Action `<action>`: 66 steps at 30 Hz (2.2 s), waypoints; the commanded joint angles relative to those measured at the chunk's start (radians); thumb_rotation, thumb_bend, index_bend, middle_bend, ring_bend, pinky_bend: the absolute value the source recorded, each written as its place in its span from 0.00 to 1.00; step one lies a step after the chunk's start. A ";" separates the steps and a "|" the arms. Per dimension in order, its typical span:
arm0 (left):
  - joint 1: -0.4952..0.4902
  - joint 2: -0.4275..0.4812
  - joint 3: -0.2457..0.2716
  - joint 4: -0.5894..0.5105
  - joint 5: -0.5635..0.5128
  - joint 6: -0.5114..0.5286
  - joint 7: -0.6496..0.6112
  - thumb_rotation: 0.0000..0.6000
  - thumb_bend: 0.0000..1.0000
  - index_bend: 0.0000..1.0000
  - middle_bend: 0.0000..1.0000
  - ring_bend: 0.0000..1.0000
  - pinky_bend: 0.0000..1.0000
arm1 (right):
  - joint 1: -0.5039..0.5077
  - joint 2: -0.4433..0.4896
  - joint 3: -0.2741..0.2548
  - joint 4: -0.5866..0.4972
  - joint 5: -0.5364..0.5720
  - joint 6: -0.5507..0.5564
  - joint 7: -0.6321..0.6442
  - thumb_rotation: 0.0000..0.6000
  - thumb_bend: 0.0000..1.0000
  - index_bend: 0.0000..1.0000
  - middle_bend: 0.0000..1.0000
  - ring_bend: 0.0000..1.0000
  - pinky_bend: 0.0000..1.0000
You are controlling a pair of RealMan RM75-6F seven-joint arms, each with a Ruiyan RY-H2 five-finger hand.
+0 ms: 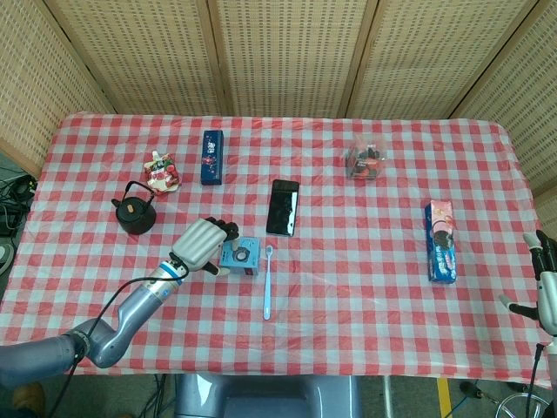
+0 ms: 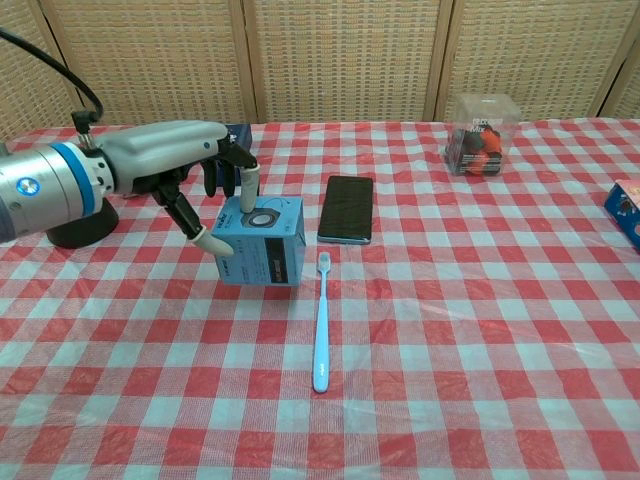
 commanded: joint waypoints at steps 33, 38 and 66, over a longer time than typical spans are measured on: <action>-0.315 0.189 0.091 -0.066 -0.429 -0.501 -0.235 1.00 0.00 0.00 0.00 0.00 0.00 | 0.008 -0.008 0.004 0.011 0.023 -0.025 -0.015 1.00 0.00 0.03 0.00 0.00 0.00; -0.218 0.210 0.039 -0.135 -0.302 -0.298 -0.263 1.00 0.00 0.00 0.00 0.00 0.00 | 0.007 -0.007 0.002 0.007 0.016 -0.022 -0.013 1.00 0.00 0.03 0.00 0.00 0.00; -0.077 -0.043 0.139 -0.132 -0.343 0.050 0.293 1.00 0.00 0.00 0.00 0.08 0.23 | 0.008 -0.011 -0.001 0.003 0.012 -0.019 -0.028 1.00 0.00 0.03 0.00 0.00 0.00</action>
